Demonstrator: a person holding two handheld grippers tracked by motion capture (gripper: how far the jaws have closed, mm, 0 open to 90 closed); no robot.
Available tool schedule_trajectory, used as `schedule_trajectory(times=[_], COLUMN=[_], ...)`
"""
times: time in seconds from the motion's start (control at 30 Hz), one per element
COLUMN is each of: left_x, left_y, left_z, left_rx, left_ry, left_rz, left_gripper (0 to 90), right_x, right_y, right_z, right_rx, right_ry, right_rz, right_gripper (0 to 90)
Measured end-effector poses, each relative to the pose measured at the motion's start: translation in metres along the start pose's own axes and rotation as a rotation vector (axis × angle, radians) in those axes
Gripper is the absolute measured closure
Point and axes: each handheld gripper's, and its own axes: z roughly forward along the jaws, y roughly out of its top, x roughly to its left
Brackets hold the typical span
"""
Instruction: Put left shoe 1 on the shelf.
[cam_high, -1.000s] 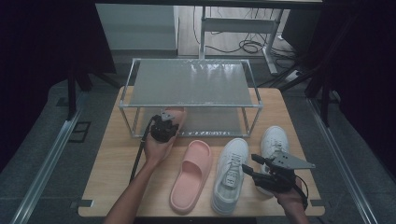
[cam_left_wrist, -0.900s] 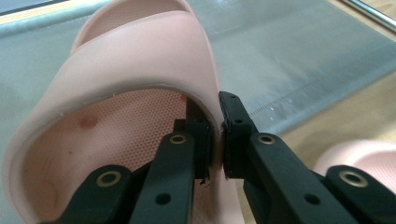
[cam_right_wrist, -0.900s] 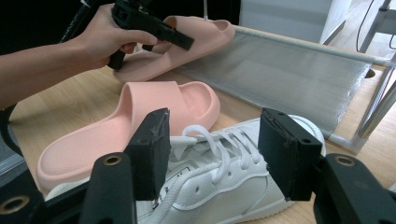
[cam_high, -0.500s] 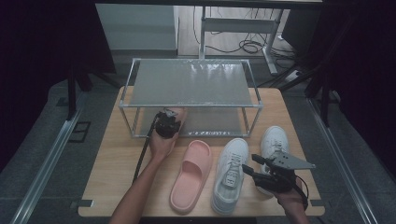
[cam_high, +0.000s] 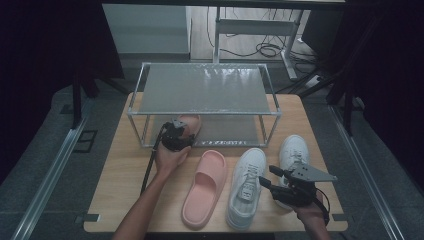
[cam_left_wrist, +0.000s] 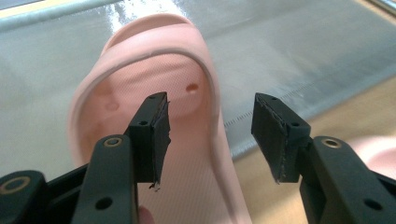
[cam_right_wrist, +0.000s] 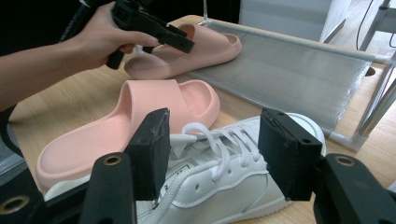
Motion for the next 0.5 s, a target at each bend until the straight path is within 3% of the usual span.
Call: schedule_trajectory(times=[0.07,0.3,0.5], left_x=[0.000,-0.002,-0.005], left_y=[-0.003,-0.017,-0.030], left_z=[-0.009,-0.045,-0.069], left_rx=[-0.008,-0.030,-0.034], left_ry=[-0.015,-0.069,-0.114], left_rz=[-0.013,0.046,0.075], left_gripper=[48.6,70.8,84.3], right_x=[0.000,0.001,0.001], right_y=[0.000,0.000,0.000], right_z=[0.000,0.001,0.001], right_rx=[0.001,0.008,0.006], right_ry=[-0.004,-0.009,-0.009], right_rz=[-0.001,-0.008,-0.007], right_gripper=[44.7,44.8,44.8])
